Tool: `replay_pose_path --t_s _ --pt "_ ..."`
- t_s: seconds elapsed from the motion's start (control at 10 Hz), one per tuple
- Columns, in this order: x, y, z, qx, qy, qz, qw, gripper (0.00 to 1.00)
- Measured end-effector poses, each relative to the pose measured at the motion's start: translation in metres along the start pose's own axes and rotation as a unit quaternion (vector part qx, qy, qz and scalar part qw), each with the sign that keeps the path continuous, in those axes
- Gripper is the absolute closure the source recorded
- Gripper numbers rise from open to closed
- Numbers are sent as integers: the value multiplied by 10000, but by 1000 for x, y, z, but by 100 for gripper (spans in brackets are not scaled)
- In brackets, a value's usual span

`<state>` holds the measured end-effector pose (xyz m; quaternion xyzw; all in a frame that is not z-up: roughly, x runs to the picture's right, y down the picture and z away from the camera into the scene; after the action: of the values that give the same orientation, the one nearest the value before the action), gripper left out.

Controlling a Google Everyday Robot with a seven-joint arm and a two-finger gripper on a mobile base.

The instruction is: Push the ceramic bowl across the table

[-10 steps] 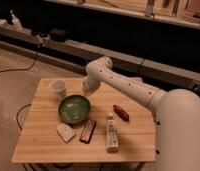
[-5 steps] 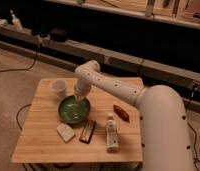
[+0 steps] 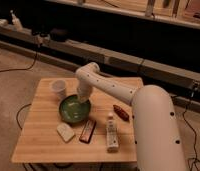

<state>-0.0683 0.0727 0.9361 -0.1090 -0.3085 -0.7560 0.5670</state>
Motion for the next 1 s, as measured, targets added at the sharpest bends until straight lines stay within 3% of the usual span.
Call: replay_pose_path --t_s 0.3,0.5,0.7,1.0 --pt "-11 54 6 -301 -130 424 9986 95" --pt "-13 85 2 -451 -109 683 9966 95" --pt "-16 128 -10 -640 -54 1031 9926 95" --pt "-41 189 -14 -902 -198 1507 9842 95"
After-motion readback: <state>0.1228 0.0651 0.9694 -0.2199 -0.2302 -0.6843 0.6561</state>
